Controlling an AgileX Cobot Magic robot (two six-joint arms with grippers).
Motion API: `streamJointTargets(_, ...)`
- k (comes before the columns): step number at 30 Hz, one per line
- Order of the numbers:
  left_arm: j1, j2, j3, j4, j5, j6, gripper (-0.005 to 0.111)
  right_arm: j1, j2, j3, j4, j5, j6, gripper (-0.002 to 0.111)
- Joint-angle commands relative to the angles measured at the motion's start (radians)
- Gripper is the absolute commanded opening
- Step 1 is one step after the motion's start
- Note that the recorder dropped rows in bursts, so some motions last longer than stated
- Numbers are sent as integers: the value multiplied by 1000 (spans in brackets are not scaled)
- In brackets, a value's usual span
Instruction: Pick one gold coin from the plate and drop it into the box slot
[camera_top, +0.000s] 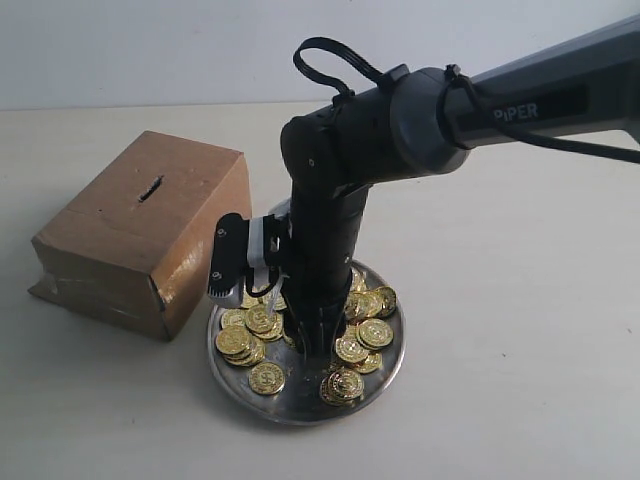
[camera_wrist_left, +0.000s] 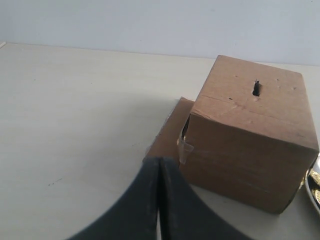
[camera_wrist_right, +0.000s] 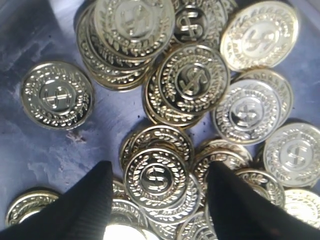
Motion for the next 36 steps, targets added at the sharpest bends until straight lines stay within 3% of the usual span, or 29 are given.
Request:
streamJointTargets(1,-6,-5,-1,2,-9,1,0,3,-1,-9,-4,-13,4,54)
streamJointTargets(19,-6,-5,-1,2,-9,1,0,3,18,-9,-4,-16,4,52)
streamJointTargets(33,-6,-5,-1,2,-9,1,0,3,18,-9,-4,-16,4,34)
streamJointTargets(36,-6,-5,-1,2,-9,1,0,3,18,-9,-4,-16,4,21)
